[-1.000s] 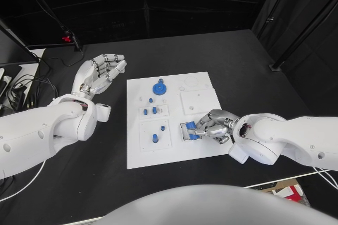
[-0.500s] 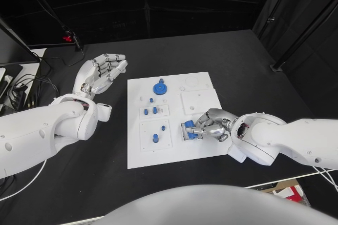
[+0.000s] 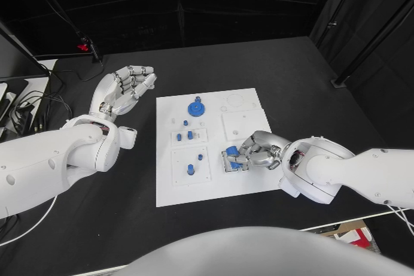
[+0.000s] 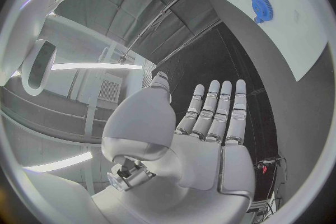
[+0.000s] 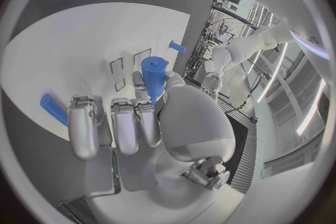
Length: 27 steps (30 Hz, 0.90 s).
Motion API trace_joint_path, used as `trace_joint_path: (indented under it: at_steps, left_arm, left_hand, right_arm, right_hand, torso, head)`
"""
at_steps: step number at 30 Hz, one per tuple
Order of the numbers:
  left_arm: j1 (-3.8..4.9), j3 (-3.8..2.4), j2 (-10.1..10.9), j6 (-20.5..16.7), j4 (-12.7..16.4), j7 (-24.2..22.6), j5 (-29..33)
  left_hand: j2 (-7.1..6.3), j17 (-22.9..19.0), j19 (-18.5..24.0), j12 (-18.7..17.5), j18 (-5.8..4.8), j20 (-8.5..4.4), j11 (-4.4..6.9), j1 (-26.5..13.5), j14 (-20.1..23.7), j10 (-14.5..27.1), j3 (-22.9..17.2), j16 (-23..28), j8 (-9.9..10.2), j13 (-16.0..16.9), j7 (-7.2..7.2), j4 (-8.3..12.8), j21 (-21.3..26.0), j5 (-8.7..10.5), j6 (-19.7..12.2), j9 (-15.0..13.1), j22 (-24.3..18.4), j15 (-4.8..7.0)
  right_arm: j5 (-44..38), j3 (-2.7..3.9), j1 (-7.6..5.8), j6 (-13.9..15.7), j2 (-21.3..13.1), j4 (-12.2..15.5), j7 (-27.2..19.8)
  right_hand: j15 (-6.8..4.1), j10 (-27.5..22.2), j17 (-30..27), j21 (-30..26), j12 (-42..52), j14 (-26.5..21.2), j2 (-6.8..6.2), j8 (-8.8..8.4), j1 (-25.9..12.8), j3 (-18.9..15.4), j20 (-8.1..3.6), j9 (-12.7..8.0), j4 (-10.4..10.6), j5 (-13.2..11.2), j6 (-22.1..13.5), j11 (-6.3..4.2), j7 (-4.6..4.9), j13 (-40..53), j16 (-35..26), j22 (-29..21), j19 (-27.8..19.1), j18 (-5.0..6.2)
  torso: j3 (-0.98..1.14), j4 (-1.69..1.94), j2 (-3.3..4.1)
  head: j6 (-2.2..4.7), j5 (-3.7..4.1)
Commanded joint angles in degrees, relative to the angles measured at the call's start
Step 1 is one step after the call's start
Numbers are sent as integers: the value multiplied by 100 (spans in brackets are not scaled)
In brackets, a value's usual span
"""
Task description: Assemble the parts on the task board
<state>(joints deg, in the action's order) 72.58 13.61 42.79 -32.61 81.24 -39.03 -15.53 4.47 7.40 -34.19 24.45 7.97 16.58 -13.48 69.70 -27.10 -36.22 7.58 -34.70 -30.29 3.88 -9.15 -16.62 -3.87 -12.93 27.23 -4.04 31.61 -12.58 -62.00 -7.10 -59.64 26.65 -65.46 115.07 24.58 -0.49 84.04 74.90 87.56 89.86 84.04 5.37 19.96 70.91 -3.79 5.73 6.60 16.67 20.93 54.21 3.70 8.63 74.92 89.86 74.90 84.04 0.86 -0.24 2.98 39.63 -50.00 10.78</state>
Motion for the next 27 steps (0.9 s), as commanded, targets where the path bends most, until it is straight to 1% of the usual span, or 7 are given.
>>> trace_joint_path:
  at_steps: [1,5,8,14,18,22,27]
  left_arm:
    - [7,-5,-2,54,3,-53,4]
    - [6,-5,0,58,4,-51,4]
    - [6,-5,4,59,4,-45,4]
    - [5,-5,3,68,4,-37,4]
    - [5,-5,1,71,0,-34,4]
    - [5,-5,0,73,0,-32,4]
    - [4,-5,1,74,-1,-27,4]
  left_hand:
    - [53,-9,-47,38,-19,-4,3,14,39,22,31,-35,-37,-8,-670,-7,-12,-28,-26,10,-8,13]
    - [57,-12,-46,41,-19,-4,3,17,37,22,33,-39,-40,-8,-670,-6,-12,-32,-27,10,-10,14]
    - [57,-12,-46,41,-19,-4,3,17,37,22,33,-39,-40,-8,-670,-6,-12,-32,-27,10,-10,14]
    - [59,-14,-46,44,-19,-4,4,19,36,22,34,-43,-42,-8,-670,-6,-12,-34,-29,10,-11,14]
    - [59,-14,-46,44,-19,-4,4,19,36,22,34,-43,-42,-8,-670,-6,-12,-34,-29,10,-11,14]
    - [59,-14,-46,44,-19,-4,4,19,36,22,34,-43,-42,-8,-670,-6,-12,-34,-29,10,-11,14]
    - [59,-14,-46,44,-19,-4,4,19,36,22,34,-43,-42,-8,-670,-6,-12,-34,-29,10,-11,14]
  right_arm:
    - [-615,2,-7,16,17,34,225]
    - [-756,2,-7,-50,34,46,302]
    - [-890,2,-7,-110,40,58,364]
    - [-1052,2,-6,-222,50,78,452]
    - [-1154,2,-6,-325,58,80,532]
    - [-1218,2,-6,-446,64,78,626]
    - [-1253,2,-6,-539,80,65,694]
  right_hand:
    - [-5,596,1510,-23,14,596,-20,33,57,-33,9,14,-11,4,93,-20,-134,1508,14,1403,433,-6]
    - [-7,596,1510,-22,14,596,-20,38,65,-35,7,16,-10,7,96,-22,-136,1508,14,1403,434,-6]
    - [-9,596,1510,-26,14,596,-20,48,63,-44,5,22,-2,10,105,-25,-139,1508,14,1401,432,-5]
    - [-19,596,1510,-32,14,596,-18,89,20,-101,-6,45,13,-12,138,-41,-154,1508,14,1399,428,-3]
    - [-31,596,1510,-41,14,596,-4,127,-45,-168,-17,70,16,-63,160,-58,-171,1508,14,1396,423,-1]
    - [-43,596,1510,-48,14,596,33,160,-147,-258,-30,96,18,-159,160,-69,-182,1508,14,1393,419,1]
    - [-50,596,1510,-50,14,596,63,180,-203,-320,-38,114,15,-240,151,-75,-186,1508,14,1392,419,1]
  torso:
    - [0,7,2]
    - [1,3,0]
    - [0,8,0]
    - [-3,2,-3]
    - [-4,4,-5]
    - [1,9,-1]
    - [0,6,-1]
  head:
    - [0,10]
    - [0,1]
    - [0,8]
    - [0,-7]
    - [0,-2]
    - [0,-1]
    - [0,-2]
